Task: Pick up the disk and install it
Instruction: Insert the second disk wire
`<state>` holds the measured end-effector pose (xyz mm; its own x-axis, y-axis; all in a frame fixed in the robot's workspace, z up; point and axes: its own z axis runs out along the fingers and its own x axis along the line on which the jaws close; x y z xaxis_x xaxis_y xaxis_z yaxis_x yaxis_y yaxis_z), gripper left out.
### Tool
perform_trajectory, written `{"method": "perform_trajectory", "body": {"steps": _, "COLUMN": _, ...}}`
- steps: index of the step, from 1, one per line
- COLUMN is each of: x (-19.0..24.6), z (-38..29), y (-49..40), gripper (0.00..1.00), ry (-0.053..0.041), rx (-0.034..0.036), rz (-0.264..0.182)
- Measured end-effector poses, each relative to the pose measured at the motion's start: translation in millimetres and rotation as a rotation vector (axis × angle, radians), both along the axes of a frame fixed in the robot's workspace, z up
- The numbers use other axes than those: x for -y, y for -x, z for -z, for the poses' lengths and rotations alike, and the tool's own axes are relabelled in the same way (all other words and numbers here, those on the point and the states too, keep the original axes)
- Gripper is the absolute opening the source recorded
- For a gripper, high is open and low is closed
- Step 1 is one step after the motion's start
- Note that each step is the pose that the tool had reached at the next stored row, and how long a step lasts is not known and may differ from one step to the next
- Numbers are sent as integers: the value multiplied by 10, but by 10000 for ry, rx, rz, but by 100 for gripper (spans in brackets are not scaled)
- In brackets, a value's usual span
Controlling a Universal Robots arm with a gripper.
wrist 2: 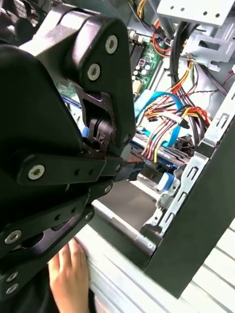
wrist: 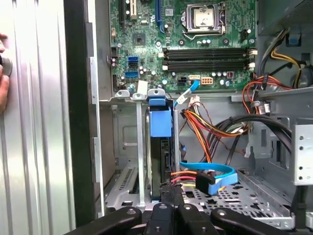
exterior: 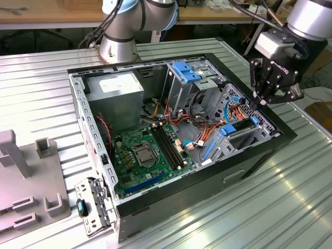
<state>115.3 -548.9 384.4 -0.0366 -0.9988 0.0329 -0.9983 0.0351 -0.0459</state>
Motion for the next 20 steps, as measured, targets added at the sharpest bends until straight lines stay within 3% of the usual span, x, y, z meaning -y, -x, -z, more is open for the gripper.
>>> {"method": "perform_trajectory", "body": {"steps": 1, "x": -15, "z": -62, "y": 0, "gripper": 11, "ry": 49, "rx": 0, "rz": -1}}
{"method": "perform_trajectory", "body": {"steps": 3, "x": -54, "z": -99, "y": 0, "gripper": 11, "ry": 87, "rx": -23, "rz": 0}}
{"method": "perform_trajectory", "body": {"steps": 5, "x": -107, "z": -101, "y": 1, "gripper": 11, "ry": 89, "rx": -143, "rz": 0}}
{"method": "perform_trajectory", "body": {"steps": 6, "x": -179, "z": -102, "y": 0, "gripper": 11, "ry": 97, "rx": -236, "rz": -1}}
{"method": "perform_trajectory", "body": {"steps": 8, "x": -267, "z": -102, "y": 1, "gripper": 11, "ry": 133, "rx": -323, "rz": 0}}
{"method": "perform_trajectory", "body": {"steps": 9, "x": -339, "z": -101, "y": 0, "gripper": 11, "ry": 282, "rx": -351, "rz": 3}}
{"method": "perform_trajectory", "body": {"steps": 11, "x": -360, "z": -100, "y": 0, "gripper": 11, "ry": 553, "rx": -376, "rz": 6}}
{"method": "perform_trajectory", "body": {"steps": 12, "x": -370, "z": -101, "y": 0, "gripper": 11, "ry": 833, "rx": -382, "rz": 11}}
{"method": "perform_trajectory", "body": {"steps": 13, "x": -373, "z": -102, "y": -1, "gripper": 11, "ry": 1035, "rx": -383, "rz": 14}}
{"method": "perform_trajectory", "body": {"steps": 14, "x": -376, "z": -102, "y": -1, "gripper": 11, "ry": 1157, "rx": -384, "rz": 16}}
{"method": "perform_trajectory", "body": {"steps": 15, "x": -377, "z": -100, "y": 0, "gripper": 11, "ry": 1204, "rx": -383, "rz": 18}}
{"method": "perform_trajectory", "body": {"steps": 18, "x": -378, "z": -101, "y": 0, "gripper": 11, "ry": 1231, "rx": -383, "rz": 19}}
{"method": "perform_trajectory", "body": {"steps": 19, "x": -387, "z": -102, "y": 1, "gripper": 18, "ry": 1236, "rx": -383, "rz": 19}}
{"method": "perform_trajectory", "body": {"steps": 20, "x": -417, "z": -102, "y": 3, "gripper": 18, "ry": 1240, "rx": -383, "rz": 20}}
